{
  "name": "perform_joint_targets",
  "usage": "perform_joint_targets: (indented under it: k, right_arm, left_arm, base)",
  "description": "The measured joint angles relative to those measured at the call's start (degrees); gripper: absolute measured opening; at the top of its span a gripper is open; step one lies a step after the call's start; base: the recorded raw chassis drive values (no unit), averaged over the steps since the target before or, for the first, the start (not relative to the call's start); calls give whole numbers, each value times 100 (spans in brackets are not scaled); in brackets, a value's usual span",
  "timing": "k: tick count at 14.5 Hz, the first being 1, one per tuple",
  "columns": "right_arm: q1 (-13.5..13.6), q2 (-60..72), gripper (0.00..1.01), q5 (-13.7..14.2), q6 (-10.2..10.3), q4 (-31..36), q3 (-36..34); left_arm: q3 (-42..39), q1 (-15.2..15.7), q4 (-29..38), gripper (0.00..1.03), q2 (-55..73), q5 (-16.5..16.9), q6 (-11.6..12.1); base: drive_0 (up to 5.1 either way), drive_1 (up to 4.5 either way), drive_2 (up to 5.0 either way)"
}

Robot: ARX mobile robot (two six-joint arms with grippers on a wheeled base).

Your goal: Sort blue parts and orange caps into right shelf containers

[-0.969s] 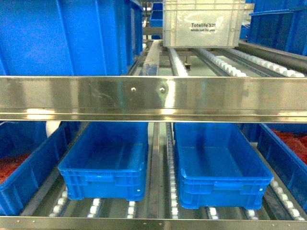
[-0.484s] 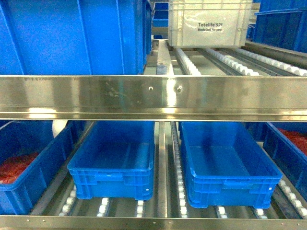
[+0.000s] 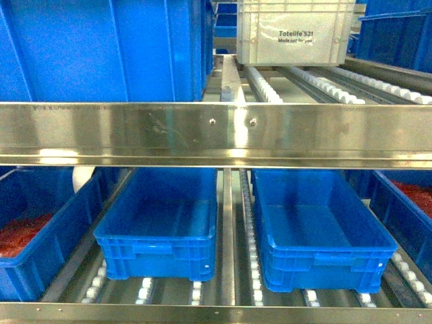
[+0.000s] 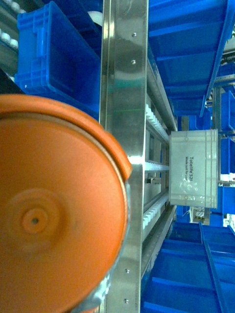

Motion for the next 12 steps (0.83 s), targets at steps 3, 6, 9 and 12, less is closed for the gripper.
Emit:
perform_joint_targets:
  k: [3, 6, 9, 12]
  right_arm:
    - [0, 0, 44, 15, 0, -22, 0]
    - [0, 0, 44, 17, -2, -24, 0]
    - [0, 0, 44, 11, 0, -22, 0]
    - [0, 0, 44, 17, -7, -26, 0]
  left_arm:
    - [0, 0, -7, 41, 0, 4, 0]
    - [0, 0, -20, 40, 0, 2, 11]
    - [0, 0, -20, 40, 0, -2, 22]
    - [0, 0, -22, 40, 0, 2, 22]
  base:
    - [0, 0, 0]
    - [0, 0, 0]
    - [0, 0, 0]
    - [0, 0, 0]
